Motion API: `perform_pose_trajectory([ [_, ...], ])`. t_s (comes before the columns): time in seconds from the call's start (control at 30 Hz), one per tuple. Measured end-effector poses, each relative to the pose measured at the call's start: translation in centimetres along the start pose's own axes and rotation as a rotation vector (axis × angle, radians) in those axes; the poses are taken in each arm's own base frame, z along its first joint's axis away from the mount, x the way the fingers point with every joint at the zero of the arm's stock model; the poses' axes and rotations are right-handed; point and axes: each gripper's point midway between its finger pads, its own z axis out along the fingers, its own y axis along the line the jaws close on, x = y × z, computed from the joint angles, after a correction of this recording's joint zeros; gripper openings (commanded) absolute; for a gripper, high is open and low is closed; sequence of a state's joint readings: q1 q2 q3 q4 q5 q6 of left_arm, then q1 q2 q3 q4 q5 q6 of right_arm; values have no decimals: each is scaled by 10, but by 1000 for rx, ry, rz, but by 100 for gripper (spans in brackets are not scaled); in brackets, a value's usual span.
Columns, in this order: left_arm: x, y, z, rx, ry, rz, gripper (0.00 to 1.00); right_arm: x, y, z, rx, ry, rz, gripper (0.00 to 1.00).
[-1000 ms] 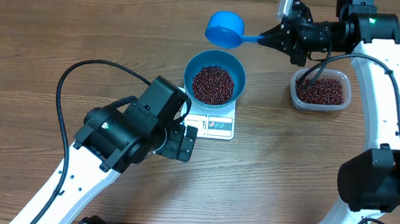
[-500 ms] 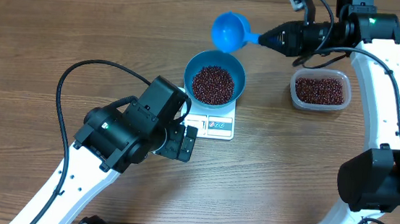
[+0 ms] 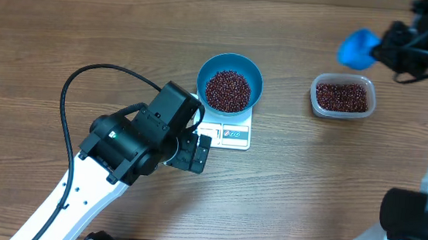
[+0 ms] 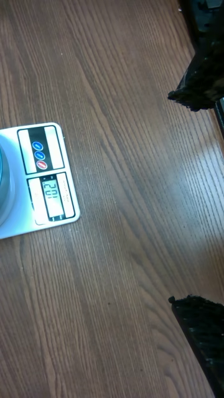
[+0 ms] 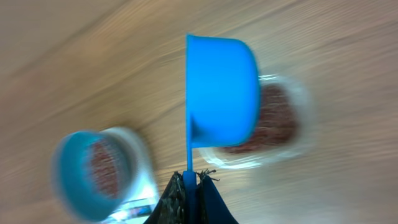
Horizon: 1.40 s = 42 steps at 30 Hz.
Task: Scoop item into bowl and weigh 150g on scale
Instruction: 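Carry the empty scoop back to the bean tub with the right gripper, then dip the scoop into the red beans again and fill it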
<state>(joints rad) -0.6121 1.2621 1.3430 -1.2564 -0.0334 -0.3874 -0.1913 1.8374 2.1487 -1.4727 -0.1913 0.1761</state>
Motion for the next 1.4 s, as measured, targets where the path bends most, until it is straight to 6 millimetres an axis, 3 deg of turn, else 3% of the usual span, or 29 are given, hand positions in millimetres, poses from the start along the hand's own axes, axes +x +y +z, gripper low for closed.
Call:
perform_pose_trajectory([
  [0.17,0,0,0,0,0,0,100,9,-32,-10,297,-7,-81,4],
  [0.33,0,0,0,0,0,0,99,17,-28,-8,400,14,-161,4],
  [0.73,0,0,0,0,0,0,99,44,-25,62,601,189,-322,4],
  [0.97,0,0,0,0,0,0,99,55,-17,77,672,217,-375,4],
  [1.4,0,0,0,0,0,0,100,61,-24,101,718,276,-389,4],
])
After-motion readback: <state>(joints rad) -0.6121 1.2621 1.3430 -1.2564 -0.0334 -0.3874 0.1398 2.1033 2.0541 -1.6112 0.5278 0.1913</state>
